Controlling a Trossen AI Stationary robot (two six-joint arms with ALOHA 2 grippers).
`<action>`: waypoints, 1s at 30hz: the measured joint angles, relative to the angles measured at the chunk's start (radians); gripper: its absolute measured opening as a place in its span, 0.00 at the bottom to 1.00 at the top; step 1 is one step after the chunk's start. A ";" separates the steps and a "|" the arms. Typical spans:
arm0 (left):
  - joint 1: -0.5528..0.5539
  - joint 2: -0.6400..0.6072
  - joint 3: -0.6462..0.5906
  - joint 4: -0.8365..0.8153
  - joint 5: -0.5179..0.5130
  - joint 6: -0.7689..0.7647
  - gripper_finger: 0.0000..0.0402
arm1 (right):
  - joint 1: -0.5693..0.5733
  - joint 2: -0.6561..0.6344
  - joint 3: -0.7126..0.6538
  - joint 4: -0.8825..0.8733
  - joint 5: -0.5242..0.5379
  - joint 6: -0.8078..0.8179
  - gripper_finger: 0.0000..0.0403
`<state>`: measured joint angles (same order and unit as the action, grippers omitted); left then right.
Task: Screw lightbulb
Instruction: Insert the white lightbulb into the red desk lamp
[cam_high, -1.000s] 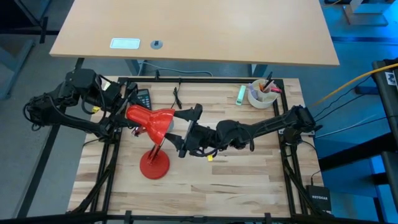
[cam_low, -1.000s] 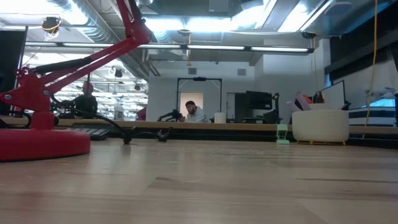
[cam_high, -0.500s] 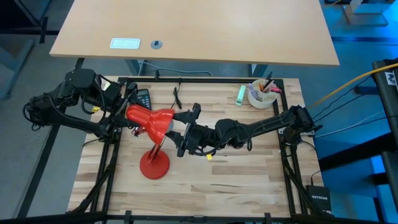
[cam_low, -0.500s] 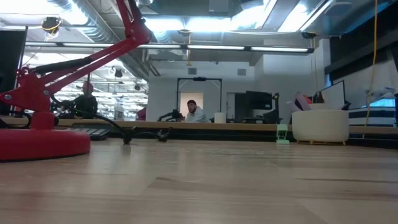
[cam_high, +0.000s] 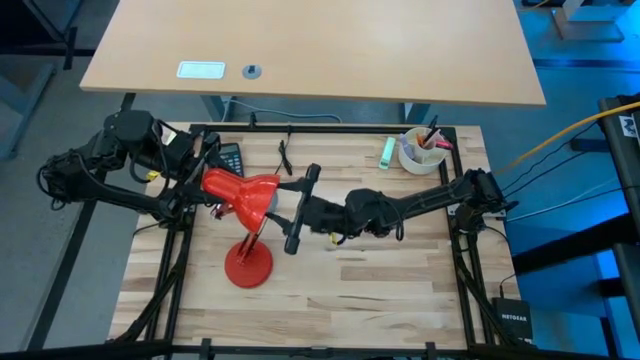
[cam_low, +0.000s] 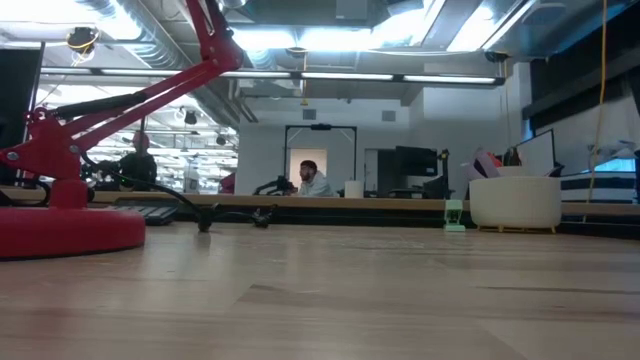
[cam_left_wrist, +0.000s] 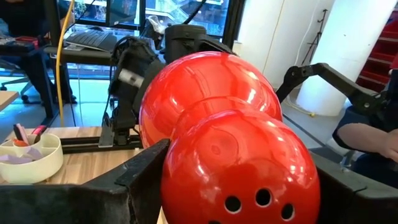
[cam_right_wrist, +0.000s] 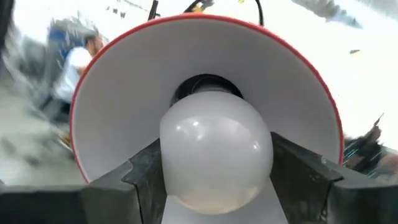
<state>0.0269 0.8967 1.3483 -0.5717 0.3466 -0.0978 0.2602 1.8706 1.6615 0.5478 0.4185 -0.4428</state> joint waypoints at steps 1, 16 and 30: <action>0.000 0.000 0.000 0.000 0.001 0.000 0.66 | -0.003 0.000 0.000 -0.001 -0.009 0.078 0.59; -0.001 -0.002 0.002 -0.017 0.003 0.029 0.66 | -0.057 -0.005 0.002 -0.066 -0.149 1.272 0.59; -0.001 -0.002 0.002 -0.018 0.001 0.043 0.66 | -0.057 -0.002 0.001 -0.049 -0.159 1.482 0.62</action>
<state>0.0261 0.8948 1.3499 -0.5896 0.3477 -0.0551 0.2028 1.8690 1.6627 0.4985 0.2600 1.0389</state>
